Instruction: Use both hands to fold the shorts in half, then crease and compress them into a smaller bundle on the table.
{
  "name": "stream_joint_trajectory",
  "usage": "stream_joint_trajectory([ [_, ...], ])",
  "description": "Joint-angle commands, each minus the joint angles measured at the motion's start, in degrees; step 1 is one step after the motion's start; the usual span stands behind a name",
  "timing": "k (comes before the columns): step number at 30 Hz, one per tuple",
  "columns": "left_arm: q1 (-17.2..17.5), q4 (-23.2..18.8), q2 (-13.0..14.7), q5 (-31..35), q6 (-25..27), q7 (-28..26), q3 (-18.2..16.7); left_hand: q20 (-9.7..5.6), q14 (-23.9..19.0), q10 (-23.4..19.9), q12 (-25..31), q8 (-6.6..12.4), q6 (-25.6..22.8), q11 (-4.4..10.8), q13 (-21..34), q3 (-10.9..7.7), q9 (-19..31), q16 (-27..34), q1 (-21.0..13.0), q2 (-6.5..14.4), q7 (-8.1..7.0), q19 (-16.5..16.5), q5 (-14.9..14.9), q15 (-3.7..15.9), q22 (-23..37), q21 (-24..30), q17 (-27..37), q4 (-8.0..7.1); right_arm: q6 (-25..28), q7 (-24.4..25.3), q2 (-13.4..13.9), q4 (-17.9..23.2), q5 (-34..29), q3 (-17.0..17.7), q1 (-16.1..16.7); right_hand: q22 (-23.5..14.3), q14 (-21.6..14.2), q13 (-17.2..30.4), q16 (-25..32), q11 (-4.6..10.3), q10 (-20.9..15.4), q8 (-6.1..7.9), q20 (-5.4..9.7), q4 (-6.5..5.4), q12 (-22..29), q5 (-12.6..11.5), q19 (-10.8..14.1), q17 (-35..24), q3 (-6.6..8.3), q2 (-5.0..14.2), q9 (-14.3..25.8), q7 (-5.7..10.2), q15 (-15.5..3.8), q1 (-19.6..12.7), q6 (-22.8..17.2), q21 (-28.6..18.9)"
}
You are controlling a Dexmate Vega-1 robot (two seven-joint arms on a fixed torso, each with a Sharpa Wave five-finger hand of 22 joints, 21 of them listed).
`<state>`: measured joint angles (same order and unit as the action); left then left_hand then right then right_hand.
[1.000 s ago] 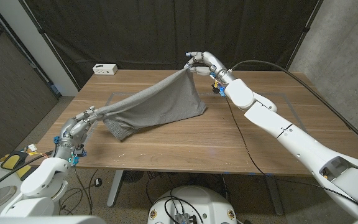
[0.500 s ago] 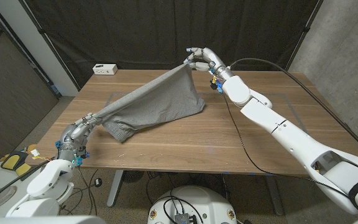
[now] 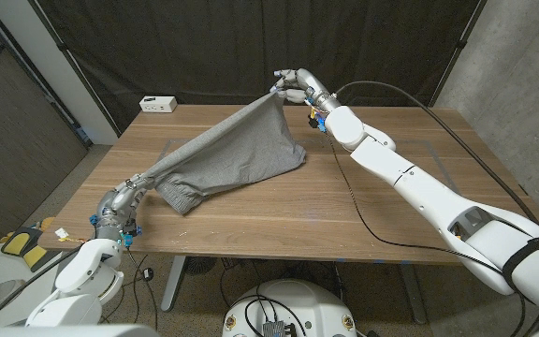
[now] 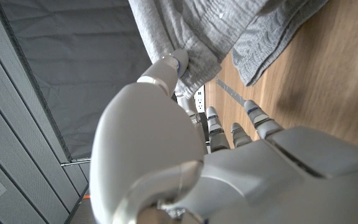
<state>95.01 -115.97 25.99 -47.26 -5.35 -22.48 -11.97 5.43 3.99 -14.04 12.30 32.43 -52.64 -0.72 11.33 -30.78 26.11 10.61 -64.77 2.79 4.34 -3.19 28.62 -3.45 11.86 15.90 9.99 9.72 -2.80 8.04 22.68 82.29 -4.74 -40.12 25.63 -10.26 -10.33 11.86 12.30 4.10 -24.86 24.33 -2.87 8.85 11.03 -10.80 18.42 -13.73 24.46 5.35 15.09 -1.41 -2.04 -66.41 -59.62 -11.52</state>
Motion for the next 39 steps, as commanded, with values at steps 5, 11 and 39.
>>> stream_joint_trajectory([
  [5, -3.0, 1.5, -2.1, -0.2, -1.4, -6.7, 3.2, 0.32, -0.8, -0.7, 0.4, 2.64, -3.8, 0.05, 0.2, -0.67, 10.8, 0.2, 0.8, -0.2, 3.76, -1.1, 0.6, -0.16, 0.3, 0.6, 0.2, -0.02, -0.2, -0.6, -5.4, -12.3, -0.4, -3.6, -7.9, -0.1, -0.4, 0.2, 0.4, 0.19, -0.3, 0.37, 0.54, 0.09, 0.3, -0.2, 0.0, -0.1, 0.61, -0.05, 0.1, -0.07, -3.39, 0.6, -0.1, -0.2],
  [11, -4.0, 0.6, -1.2, 0.5, 0.0, -9.7, 3.6, 0.44, -1.7, -1.5, 0.6, 1.94, -2.8, -0.23, 0.2, -0.79, 10.4, 0.4, 1.1, -0.4, 2.91, -1.6, 0.9, -0.10, 0.4, 1.0, 0.2, -0.11, -1.2, -0.5, -7.1, -16.9, -0.6, -4.9, -10.4, -0.1, -0.3, 0.2, 0.4, 0.15, -0.4, 0.39, 0.55, 0.08, 0.3, -0.2, 0.0, -0.2, 0.73, -0.04, 0.0, -0.13, -3.38, 0.7, -0.2, -0.2],
  [39, -8.2, -4.9, 0.2, 6.0, 2.8, -16.5, 0.1, 0.85, -3.0, -1.6, 0.5, -0.13, -1.6, 0.04, 0.3, 0.38, 8.1, 0.1, 2.5, 0.1, 0.88, -2.7, 0.4, -0.26, 0.4, 1.9, -0.1, -0.59, -4.3, 0.3, -10.0, -24.7, -1.1, -8.0, -13.7, -0.1, -0.3, 0.2, 0.4, 0.22, -0.3, 0.22, 0.67, 0.04, 0.4, -0.3, -0.1, -0.2, 1.36, -0.03, -0.6, 0.00, -3.47, 1.2, 0.1, -0.3],
])
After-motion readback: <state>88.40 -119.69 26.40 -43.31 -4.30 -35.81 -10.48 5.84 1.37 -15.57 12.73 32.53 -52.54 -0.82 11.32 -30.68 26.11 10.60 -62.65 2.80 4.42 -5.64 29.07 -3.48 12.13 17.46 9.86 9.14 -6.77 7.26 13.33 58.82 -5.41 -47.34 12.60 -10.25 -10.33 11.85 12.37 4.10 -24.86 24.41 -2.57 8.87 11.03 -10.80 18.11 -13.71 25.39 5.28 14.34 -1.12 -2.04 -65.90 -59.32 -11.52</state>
